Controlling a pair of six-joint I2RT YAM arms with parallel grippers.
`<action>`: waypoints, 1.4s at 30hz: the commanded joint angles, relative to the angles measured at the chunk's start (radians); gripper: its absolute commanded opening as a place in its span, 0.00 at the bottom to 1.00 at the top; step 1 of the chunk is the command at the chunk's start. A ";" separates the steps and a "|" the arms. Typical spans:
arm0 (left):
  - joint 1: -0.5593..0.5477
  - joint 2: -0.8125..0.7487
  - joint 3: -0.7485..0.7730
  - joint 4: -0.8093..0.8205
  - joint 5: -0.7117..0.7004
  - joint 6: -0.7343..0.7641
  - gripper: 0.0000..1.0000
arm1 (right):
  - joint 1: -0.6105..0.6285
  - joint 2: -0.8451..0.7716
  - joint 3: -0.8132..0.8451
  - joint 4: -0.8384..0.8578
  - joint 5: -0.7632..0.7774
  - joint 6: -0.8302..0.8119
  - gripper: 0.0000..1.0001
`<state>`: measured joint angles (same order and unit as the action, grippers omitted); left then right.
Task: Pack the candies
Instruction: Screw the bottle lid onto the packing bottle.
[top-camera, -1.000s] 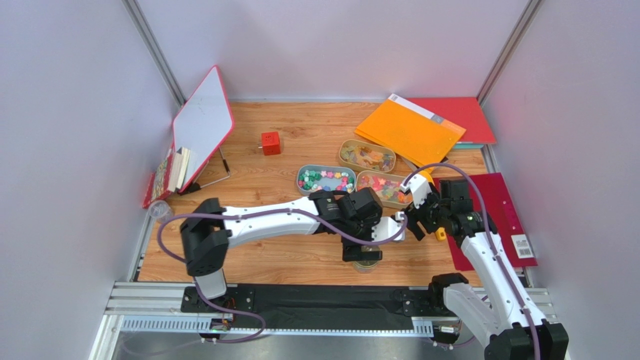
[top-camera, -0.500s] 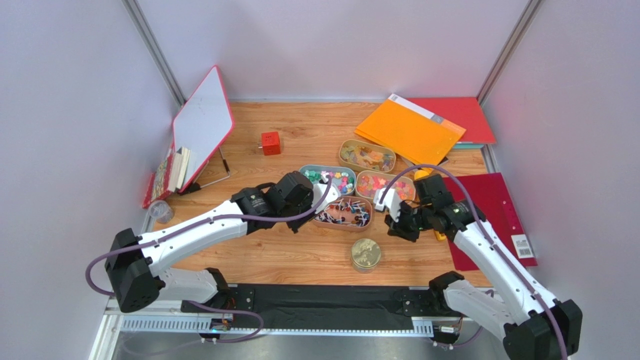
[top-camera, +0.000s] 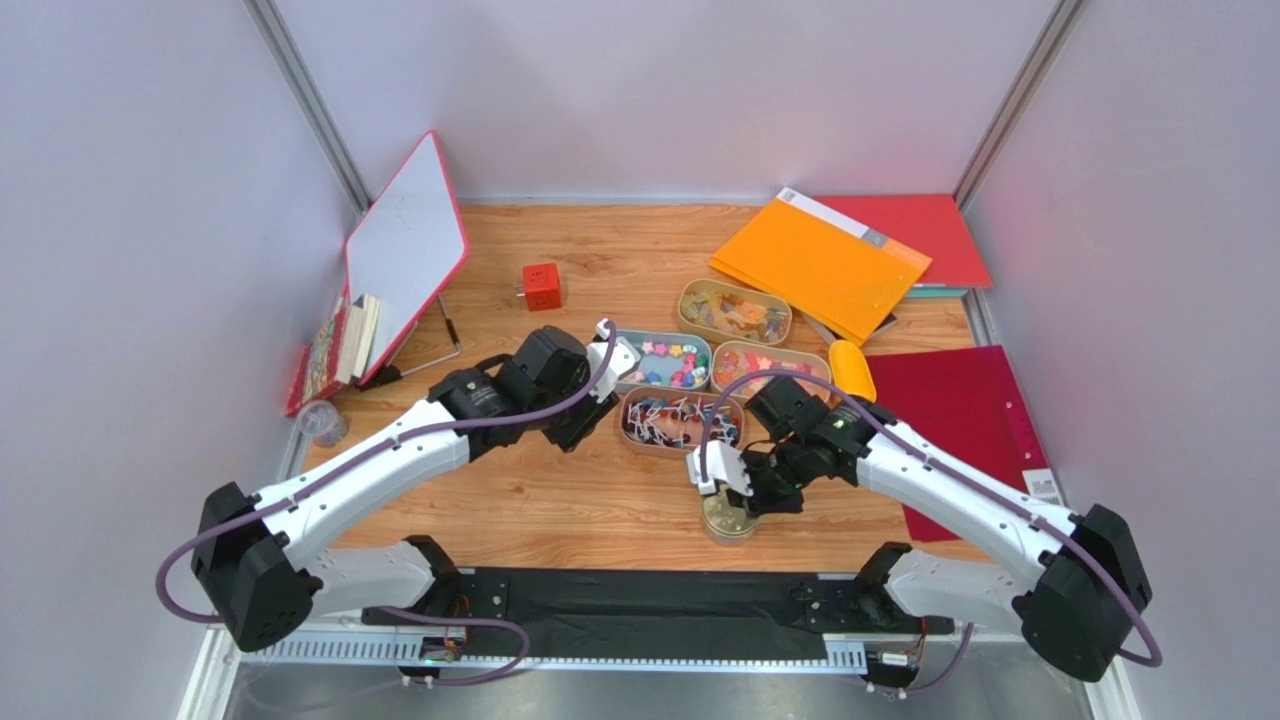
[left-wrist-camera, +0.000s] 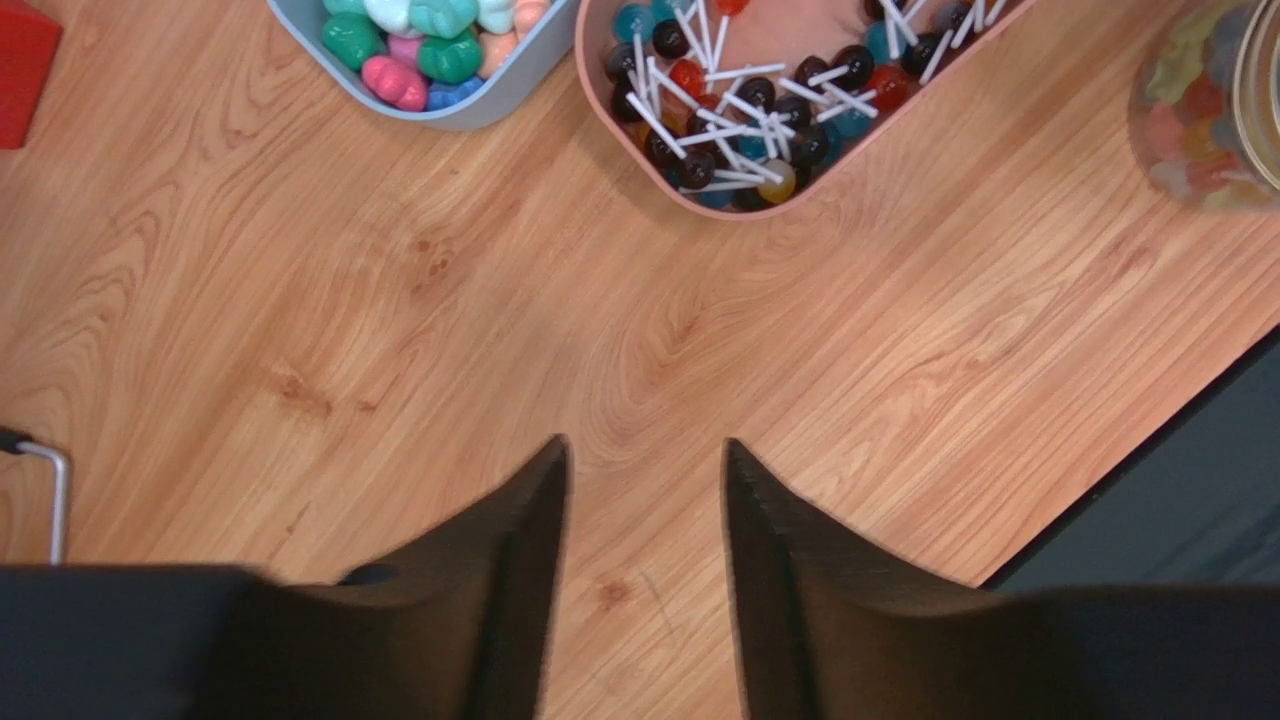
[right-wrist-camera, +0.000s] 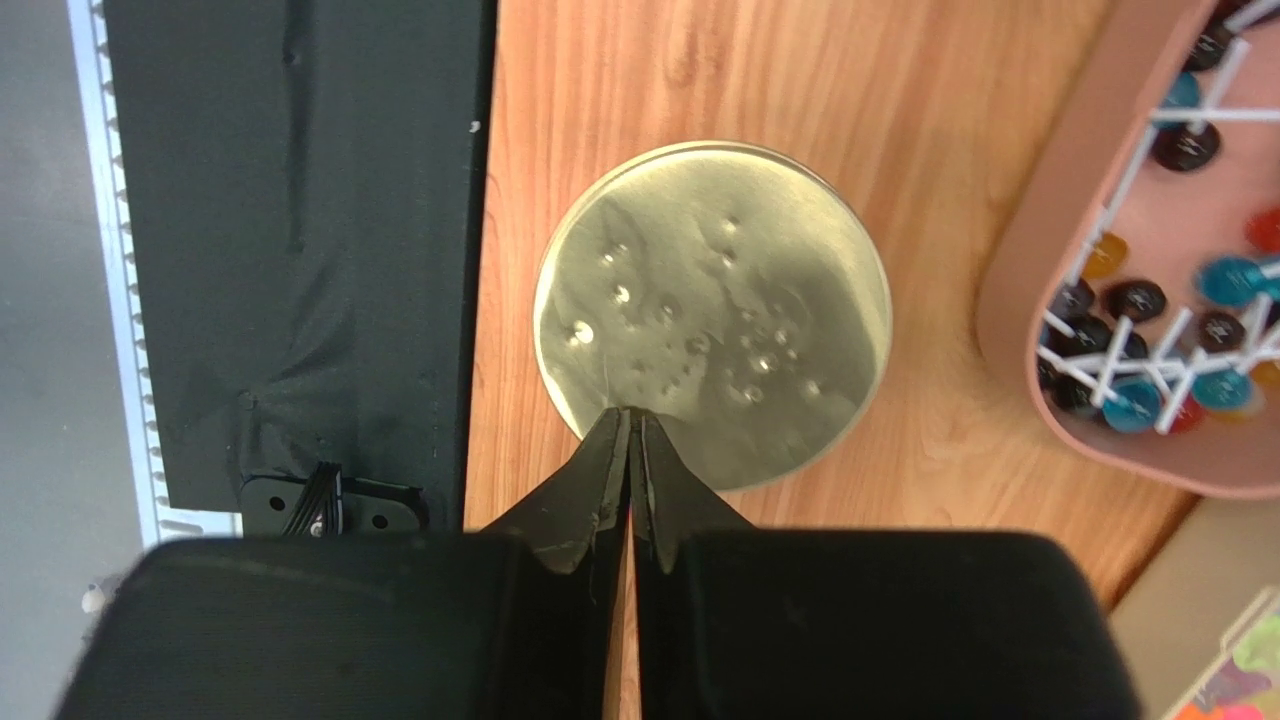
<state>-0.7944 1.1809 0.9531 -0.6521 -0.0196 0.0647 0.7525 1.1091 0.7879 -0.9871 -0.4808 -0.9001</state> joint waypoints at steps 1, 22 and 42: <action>0.029 -0.036 -0.016 0.012 0.006 -0.008 0.60 | 0.056 0.044 0.030 0.045 0.016 -0.028 0.04; 0.038 -0.055 -0.007 -0.018 0.081 0.043 1.00 | 0.079 0.064 0.065 0.038 0.096 -0.062 0.00; 0.050 -0.067 0.003 0.012 -0.034 0.109 1.00 | 0.159 0.060 -0.007 0.062 0.248 -0.069 0.00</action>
<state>-0.7498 1.1233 0.9066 -0.6533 -0.0402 0.1333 0.9382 1.1717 0.7757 -0.8059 -0.3637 -0.9447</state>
